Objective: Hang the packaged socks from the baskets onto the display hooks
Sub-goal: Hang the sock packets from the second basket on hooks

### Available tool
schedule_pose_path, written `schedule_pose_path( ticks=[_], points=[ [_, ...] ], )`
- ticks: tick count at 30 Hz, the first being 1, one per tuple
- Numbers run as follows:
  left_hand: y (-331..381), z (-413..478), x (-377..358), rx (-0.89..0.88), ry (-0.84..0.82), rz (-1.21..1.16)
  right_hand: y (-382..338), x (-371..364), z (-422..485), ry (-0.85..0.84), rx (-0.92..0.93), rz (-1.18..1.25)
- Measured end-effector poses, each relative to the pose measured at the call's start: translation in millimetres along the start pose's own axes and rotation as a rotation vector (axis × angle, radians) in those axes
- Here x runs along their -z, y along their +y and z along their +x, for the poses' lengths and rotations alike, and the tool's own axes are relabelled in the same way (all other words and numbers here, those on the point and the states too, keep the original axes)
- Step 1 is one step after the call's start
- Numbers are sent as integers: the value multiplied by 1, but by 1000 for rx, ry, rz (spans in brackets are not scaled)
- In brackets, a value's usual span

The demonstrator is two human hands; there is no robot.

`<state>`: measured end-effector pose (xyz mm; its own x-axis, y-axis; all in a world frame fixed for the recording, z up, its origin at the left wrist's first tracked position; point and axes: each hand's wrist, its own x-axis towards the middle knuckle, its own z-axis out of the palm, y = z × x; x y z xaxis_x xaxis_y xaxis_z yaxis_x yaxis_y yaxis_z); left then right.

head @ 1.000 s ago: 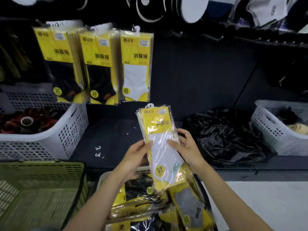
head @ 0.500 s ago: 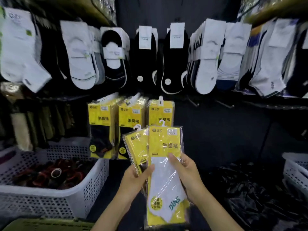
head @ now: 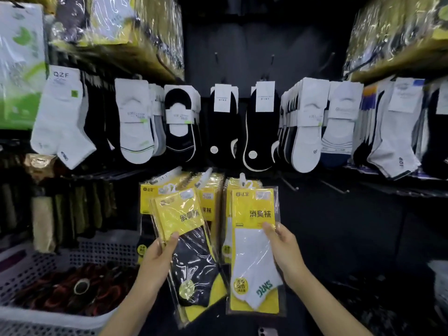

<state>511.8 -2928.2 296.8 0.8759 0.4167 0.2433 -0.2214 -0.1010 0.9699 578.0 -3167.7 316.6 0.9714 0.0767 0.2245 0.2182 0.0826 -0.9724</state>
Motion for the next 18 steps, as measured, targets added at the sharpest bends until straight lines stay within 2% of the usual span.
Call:
schedule_pose_path(
  ticks=[3,8,13,18],
  points=[
    [-4,0,0,37,-14,-44,4,-2,-21,-85,28,58],
    [-12,-23,-29,148,-95,-290,29,-15,-58,-190,3,88],
    [-15,-36,-44,51,-42,-238,38,-12,-67,-252,-17,54],
    [-20,-41,-39,49,-74,-208,-2,5,-42,-201,105,-40]
  ],
)
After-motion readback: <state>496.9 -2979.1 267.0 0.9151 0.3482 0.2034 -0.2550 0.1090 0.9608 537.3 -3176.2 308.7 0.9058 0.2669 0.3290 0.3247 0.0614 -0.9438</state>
